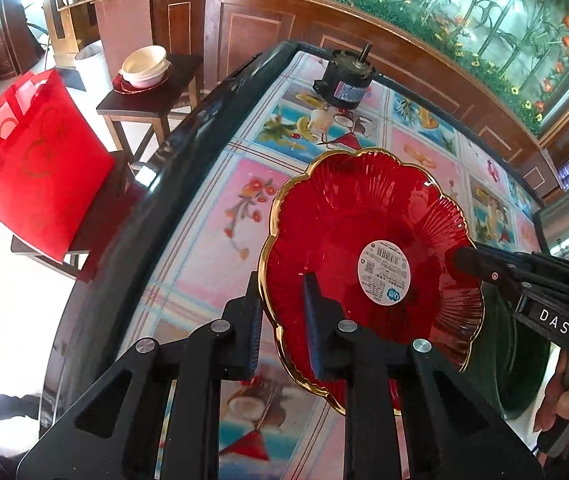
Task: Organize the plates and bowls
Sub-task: 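Lift the red plate and lower it onto the other red plate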
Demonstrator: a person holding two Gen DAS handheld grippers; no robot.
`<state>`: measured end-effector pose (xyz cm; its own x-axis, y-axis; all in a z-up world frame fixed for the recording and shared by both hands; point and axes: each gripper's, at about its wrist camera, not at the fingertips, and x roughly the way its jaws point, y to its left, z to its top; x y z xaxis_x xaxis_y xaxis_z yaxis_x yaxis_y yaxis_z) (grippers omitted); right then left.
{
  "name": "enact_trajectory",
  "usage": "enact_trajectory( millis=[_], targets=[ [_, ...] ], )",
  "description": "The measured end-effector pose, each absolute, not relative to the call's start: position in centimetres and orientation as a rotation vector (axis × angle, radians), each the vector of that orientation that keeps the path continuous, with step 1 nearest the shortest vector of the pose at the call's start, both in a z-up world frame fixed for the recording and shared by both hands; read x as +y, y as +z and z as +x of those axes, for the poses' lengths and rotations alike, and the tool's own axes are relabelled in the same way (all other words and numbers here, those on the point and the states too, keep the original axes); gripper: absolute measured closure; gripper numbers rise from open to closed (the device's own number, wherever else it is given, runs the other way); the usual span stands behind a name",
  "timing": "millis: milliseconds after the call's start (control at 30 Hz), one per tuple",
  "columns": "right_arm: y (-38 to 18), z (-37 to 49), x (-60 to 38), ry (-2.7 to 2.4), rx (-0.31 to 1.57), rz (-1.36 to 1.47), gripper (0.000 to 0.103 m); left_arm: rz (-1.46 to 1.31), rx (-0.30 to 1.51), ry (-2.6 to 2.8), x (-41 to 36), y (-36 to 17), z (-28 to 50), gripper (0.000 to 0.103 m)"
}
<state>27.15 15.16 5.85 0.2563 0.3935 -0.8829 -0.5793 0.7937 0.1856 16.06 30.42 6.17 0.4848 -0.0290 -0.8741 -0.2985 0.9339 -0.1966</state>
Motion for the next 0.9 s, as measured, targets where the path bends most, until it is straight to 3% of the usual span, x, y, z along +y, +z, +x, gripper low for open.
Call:
enact_trajectory(
  millis=[900],
  targets=[
    [9.0,8.9,14.6,0.734,1.091,-0.210,0.087,-0.356,1.002,0.124,30.5,9.8,-2.9,0.085]
  ],
)
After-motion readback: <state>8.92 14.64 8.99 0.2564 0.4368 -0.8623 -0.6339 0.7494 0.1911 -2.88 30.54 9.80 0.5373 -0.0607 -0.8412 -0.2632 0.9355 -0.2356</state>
